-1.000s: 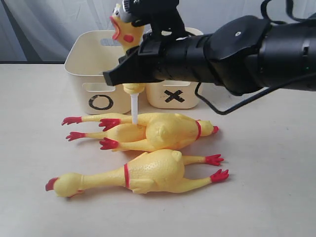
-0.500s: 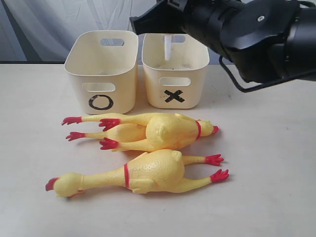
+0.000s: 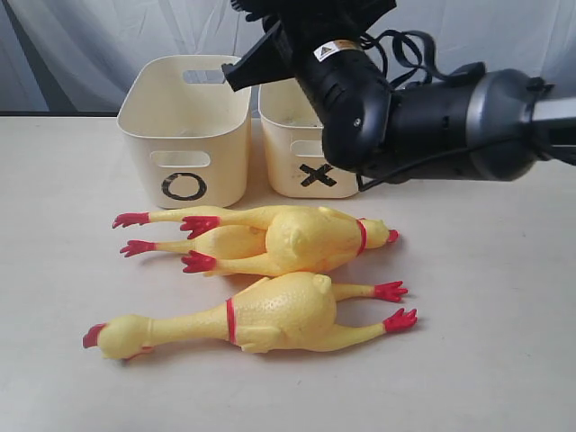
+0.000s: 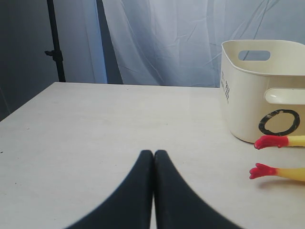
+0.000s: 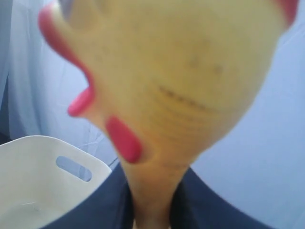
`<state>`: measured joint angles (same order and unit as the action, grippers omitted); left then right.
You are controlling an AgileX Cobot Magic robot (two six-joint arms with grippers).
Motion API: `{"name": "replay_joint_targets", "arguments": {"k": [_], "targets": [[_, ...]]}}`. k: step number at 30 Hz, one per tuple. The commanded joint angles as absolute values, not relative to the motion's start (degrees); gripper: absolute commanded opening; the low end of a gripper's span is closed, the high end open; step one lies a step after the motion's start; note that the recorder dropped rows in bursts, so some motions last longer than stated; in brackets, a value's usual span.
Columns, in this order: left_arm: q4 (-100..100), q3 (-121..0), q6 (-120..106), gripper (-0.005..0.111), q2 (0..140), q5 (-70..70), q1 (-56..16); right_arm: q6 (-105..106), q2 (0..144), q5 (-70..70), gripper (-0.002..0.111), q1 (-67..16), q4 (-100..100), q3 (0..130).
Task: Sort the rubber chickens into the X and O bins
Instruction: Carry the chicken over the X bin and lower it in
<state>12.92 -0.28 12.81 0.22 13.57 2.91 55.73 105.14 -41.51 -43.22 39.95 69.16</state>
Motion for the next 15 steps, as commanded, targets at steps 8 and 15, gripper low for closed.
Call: {"name": "replay_joint_targets", "arguments": {"k": [8, 15], "targets": [[13.1, 0.0, 12.9, 0.000, 0.0, 13.5, 2.5, 55.4, 111.3, -35.0, -0.001, -35.6, 49.2, 78.4], [13.1, 0.0, 12.9, 0.000, 0.0, 13.5, 2.5, 55.5, 114.5, -25.1, -0.001, -31.6, 50.7, 82.2]]}}
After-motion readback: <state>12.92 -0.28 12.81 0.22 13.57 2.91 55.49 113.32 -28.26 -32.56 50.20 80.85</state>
